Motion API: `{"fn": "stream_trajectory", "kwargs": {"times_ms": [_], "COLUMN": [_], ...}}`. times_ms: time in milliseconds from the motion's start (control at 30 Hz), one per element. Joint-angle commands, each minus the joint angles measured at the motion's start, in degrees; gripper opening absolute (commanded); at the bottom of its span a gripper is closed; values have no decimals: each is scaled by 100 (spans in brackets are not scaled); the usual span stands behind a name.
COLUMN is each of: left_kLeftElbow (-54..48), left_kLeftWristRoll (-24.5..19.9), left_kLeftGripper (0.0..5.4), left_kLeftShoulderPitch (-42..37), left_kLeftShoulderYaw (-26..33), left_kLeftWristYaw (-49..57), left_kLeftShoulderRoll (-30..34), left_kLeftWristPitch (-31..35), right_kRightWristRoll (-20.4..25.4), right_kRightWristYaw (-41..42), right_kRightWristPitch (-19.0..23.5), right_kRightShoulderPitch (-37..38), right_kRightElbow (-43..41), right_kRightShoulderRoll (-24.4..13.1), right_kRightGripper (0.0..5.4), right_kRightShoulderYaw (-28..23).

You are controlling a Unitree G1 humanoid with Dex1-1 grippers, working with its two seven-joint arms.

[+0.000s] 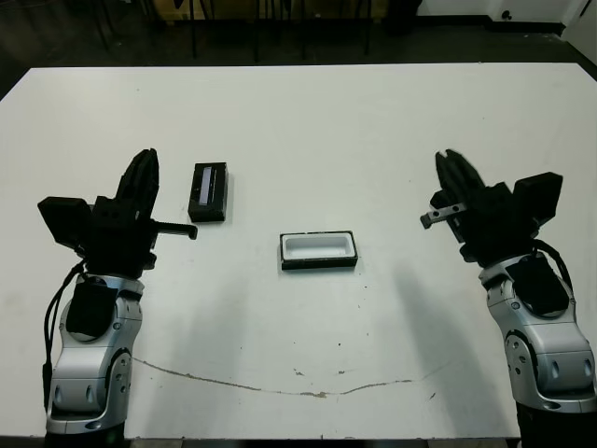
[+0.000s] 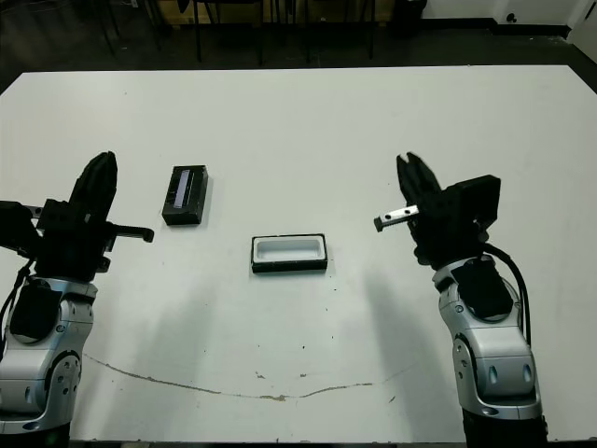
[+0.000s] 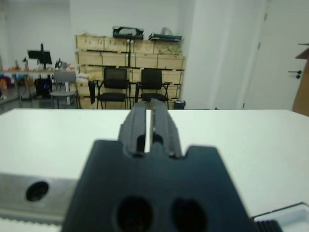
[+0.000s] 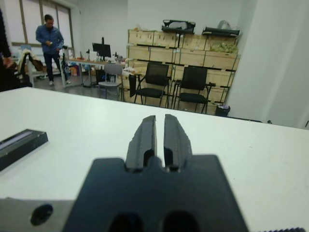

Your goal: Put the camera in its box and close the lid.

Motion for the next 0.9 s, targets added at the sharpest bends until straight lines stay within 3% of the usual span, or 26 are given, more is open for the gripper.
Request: {"fn": "stream_trajectory", "kwargs": {"times_ms": [33, 433, 600, 767, 833, 900], "left_kLeftElbow": [101, -82, -243, -219, -192, -135], "left_kLeftWristRoll": [19, -39, -22, -13, 31, -41], "left_kLeftGripper": [1, 1, 1, 1, 1, 1], "left_kLeftShoulderPitch": [97, 227, 286, 316, 325, 323], "left_kLeftShoulderYaw": [15, -14, -4, 4, 0, 17], "left_kLeftWristYaw": [-78, -133, -95, -118, -114, -165], "left_kLeftShoulderRoll": [93, 81, 107, 90, 92, 67], "left_kLeftWristPitch": [27, 238, 424, 412, 368, 306], "right_kRightWristRoll": [13, 184, 681, 1818, 1735, 1455], "right_kRightWristYaw": [-35, 430, 826, 1345, 1352, 1399], "right_kRightWristPitch": [175, 225, 555, 1460, 1382, 1032], "right_kRightShoulderPitch": [45, 139, 99, -109, -113, -62], "right_kRightElbow": [-23, -24, -47, 387, 521, 680], "right_kRightShoulderRoll": [22, -264, -634, -1147, -1318, -1462], "right_kRightGripper": [0, 0, 0, 0, 0, 0], "right_kRightShoulderYaw": [-35, -185, -628, -1371, -1486, -1504]}}
